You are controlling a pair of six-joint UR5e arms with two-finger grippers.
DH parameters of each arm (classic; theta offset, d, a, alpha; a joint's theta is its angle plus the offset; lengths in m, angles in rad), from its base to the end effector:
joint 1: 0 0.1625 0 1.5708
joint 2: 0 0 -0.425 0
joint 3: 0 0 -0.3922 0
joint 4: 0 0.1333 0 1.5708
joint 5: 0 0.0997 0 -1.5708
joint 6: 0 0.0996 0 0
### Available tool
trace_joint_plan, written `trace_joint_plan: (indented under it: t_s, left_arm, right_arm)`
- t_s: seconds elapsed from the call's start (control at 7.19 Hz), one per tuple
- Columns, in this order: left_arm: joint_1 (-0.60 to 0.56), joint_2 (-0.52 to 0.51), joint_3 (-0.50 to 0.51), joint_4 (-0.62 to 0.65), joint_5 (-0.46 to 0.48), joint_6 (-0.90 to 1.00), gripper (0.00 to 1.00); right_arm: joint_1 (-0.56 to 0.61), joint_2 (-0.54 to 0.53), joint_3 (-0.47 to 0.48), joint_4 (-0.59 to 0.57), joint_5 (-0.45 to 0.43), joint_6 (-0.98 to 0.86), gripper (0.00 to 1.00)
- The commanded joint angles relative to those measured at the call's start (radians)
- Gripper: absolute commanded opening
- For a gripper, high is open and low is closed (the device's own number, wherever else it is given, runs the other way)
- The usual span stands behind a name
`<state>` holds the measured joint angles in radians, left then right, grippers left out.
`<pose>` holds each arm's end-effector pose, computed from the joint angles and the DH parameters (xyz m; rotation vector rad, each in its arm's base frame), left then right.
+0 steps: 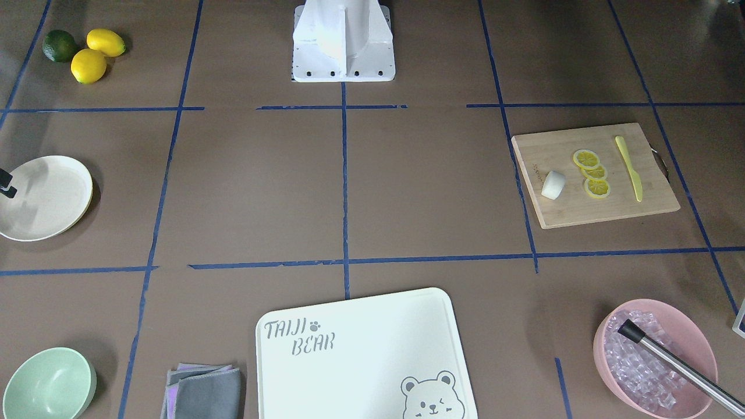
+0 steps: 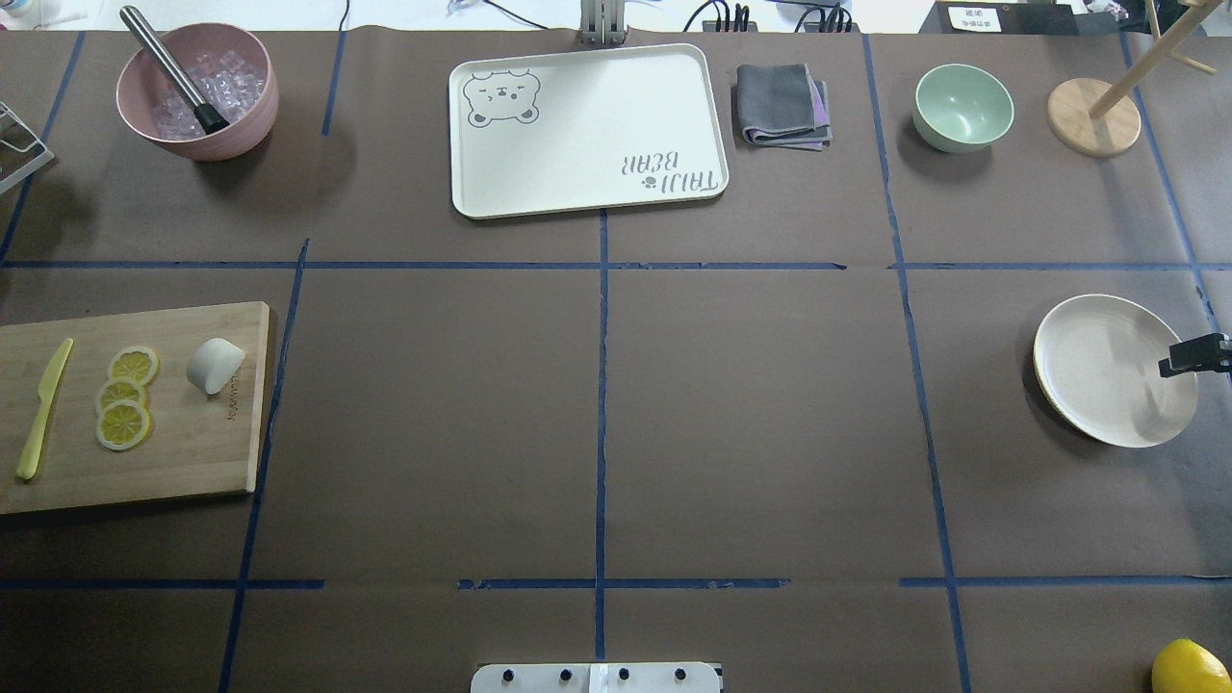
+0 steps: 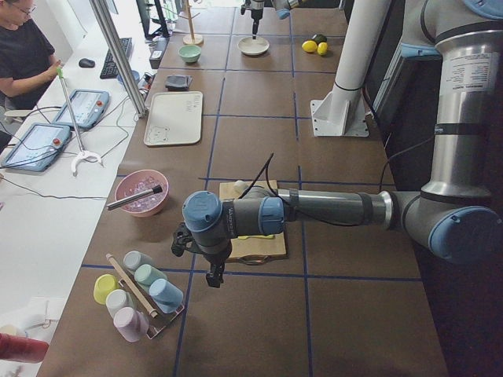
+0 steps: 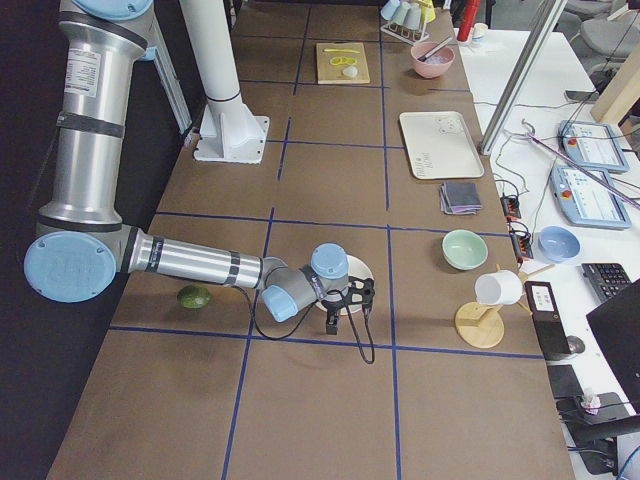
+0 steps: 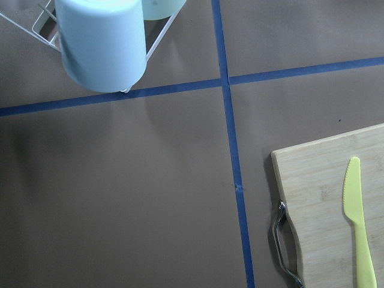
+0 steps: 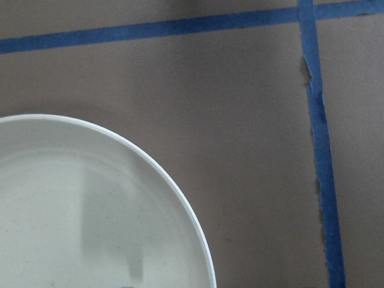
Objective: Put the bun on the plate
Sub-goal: 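Reach the right gripper to the rim of the white plate and grasp it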
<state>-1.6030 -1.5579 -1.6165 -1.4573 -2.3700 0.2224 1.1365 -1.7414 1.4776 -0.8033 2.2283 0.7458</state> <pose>-0.0773 -0.4780 0.6519 0.0257 0.8027 0.1476 -0.1160 -0.4222 0.7045 0.0452 -0.8042 0.1289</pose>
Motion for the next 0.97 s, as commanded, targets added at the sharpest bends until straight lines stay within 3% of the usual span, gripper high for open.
trace_joint_plan:
  t_s: [0.0, 0.28, 0.56, 0.83]
  left_arm:
    - [0.0, -0.001, 0.001, 0.0, 0.0, 0.0, 1.0]
    - [0.0, -0.002, 0.0, 0.0, 0.0, 0.0, 1.0]
    - [0.0, -0.002, 0.001, 0.0, 0.0, 0.002, 1.0]
    - [0.0, -0.002, -0.003, 0.0, 0.0, 0.0, 1.0]
  right_arm:
    - [-0.001, 0.002, 0.0, -0.001, 0.002, 0.001, 0.62]
    - [-0.004, 0.002, 0.001, 0.001, 0.004, 0.0, 0.36]
    - [-0.009, 0.002, 0.003, 0.004, 0.005, 0.0, 0.02]
    - [-0.004, -0.004, 0.032, 0.006, 0.01, 0.0, 0.0]
